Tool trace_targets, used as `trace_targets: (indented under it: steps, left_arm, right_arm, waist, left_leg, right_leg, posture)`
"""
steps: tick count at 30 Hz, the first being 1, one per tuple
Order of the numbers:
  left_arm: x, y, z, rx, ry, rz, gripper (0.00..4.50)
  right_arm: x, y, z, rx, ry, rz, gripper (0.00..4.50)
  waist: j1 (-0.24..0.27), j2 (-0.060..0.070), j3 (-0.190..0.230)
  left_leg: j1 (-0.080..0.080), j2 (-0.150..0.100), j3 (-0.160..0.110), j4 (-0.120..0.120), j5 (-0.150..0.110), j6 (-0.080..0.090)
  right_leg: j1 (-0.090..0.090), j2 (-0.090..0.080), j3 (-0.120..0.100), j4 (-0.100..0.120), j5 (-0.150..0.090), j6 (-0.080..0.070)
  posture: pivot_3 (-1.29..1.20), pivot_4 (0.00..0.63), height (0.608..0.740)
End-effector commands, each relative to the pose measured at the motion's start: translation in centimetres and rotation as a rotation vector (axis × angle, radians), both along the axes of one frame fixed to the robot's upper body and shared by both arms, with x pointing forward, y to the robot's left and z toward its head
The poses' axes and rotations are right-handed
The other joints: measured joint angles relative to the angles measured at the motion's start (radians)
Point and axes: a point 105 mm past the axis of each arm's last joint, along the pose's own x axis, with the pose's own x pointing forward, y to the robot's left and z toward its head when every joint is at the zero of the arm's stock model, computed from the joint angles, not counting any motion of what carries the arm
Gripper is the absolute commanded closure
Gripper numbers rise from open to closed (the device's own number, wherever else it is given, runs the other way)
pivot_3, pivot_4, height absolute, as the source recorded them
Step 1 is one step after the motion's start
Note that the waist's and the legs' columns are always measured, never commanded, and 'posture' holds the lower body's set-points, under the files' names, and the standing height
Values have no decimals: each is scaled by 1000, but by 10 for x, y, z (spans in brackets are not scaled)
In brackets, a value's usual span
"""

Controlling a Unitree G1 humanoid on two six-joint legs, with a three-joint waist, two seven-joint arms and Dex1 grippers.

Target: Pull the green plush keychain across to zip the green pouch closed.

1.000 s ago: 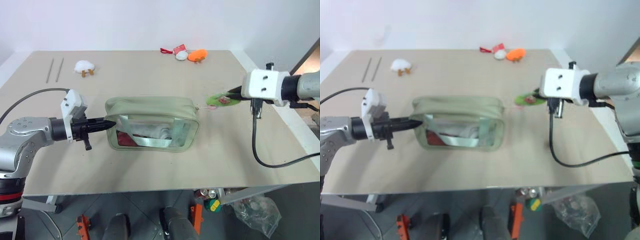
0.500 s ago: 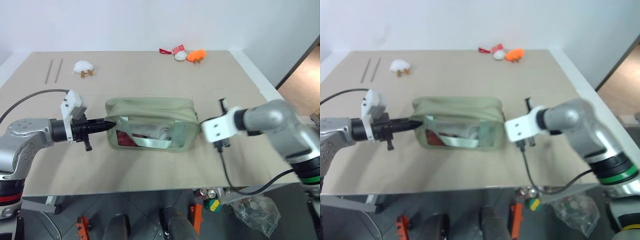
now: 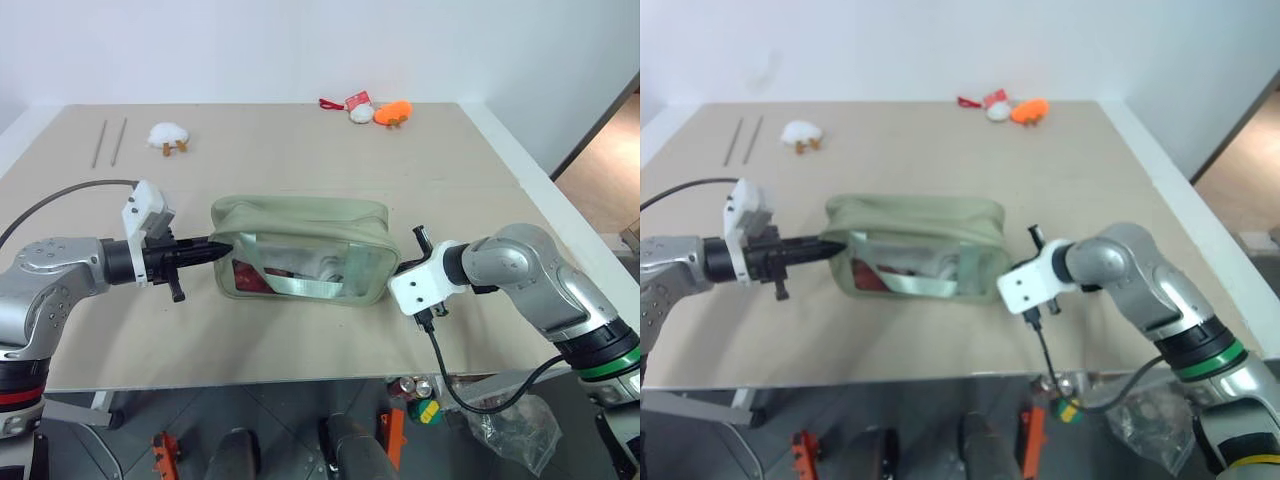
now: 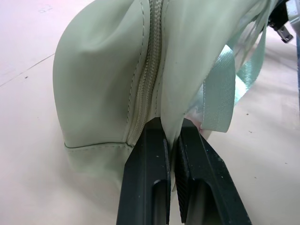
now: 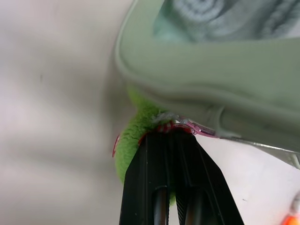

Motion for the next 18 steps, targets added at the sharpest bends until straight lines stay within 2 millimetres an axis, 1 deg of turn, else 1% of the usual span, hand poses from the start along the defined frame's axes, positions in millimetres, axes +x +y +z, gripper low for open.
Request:
trace_targets:
  steps: [1, 2, 3, 4, 6, 8, 9, 12, 13, 15, 18]
  left_arm:
    - [5, 4, 17, -59, -50, 31, 4130]
    - [6, 6, 19, -74, -50, 43, 3732]
    - [5, 7, 21, -93, -46, 38, 3434]
    - [4, 8, 24, -98, -55, 31, 3123]
    - [3, 9, 30, -130, -48, 35, 2403]
    - [-2, 11, 31, -114, -57, 33, 1731]
    - [-6, 12, 31, -108, -61, 26, 1593]
    - [-15, 24, 34, -126, -63, 45, 1593]
    - [-17, 36, 36, -149, -65, 87, 1593]
    - [-18, 59, 38, -165, -79, 184, 1593]
    - [-17, 89, 38, -206, -82, 321, 1593]
  right_arm:
    - [2, 0, 27, 225, 92, -77, 3485]
    - [4, -4, 32, 260, 102, -106, 3151]
    - [6, -10, 36, 293, 120, -137, 2762]
    - [5, -14, 38, 317, 143, -160, 2479]
    - [3, -25, 42, 373, 193, -206, 1725]
    - [1, -39, 46, 417, 232, -253, 1051]
    - [1, -48, 49, 439, 240, -281, 905]
    - [0, -69, 57, 494, 250, -351, 905]
    - [-4, -79, 62, 520, 250, -373, 905]
    - [-11, -91, 74, 581, 241, -387, 905]
    - [-22, -93, 101, 722, 233, -365, 905]
  waist:
    - [0, 0, 0]
    - [1, 0, 0]
    - [1, 0, 0]
    - [0, 0, 0]
    - [1, 0, 0]
    - [1, 0, 0]
    - [0, 0, 0]
    - [-1, 0, 0]
    - [-2, 0, 0]
    - [-2, 0, 0]
    - [-2, 0, 0]
  left_leg:
    - [0, 0, 0, 0, 0, 0]
    - [0, 0, 0, 0, 0, 0]
    - [0, 0, 0, 0, 0, 0]
    - [0, 0, 0, 0, 0, 0]
    - [-1, 0, 0, 0, 0, 0]
    - [-1, 0, 0, 0, 0, 0]
    - [0, 0, 0, 0, 0, 0]
    - [0, 0, 0, -1, 0, 0]
    - [0, 0, 0, -1, 0, 0]
    - [0, 0, 0, -1, 0, 0]
    - [1, 1, 0, -1, 0, 0]
  right_leg:
    - [0, 0, 0, 0, 0, 0]
    - [0, 0, 0, 0, 0, 0]
    - [0, 0, 0, 0, 0, 0]
    - [0, 0, -1, 0, 0, 0]
    - [0, 0, 0, 0, 0, 0]
    - [0, 0, 0, 0, 0, 1]
    - [0, 0, 0, 0, 0, 1]
    - [0, 0, 0, 0, 0, 0]
    - [0, 0, 0, 0, 0, 0]
    - [-1, 0, 0, 0, -1, -1]
    - [-1, 1, -1, 0, -1, -1]
  posture:
    - [0, 150, 740]
    - [0, 150, 740]
    - [0, 150, 740]
    - [0, 150, 740]
    - [0, 150, 740]
    - [0, 150, 740]
    - [0, 150, 740]
    - [0, 150, 740]
    - [0, 150, 740]
    - [0, 150, 740]
    - [0, 150, 740]
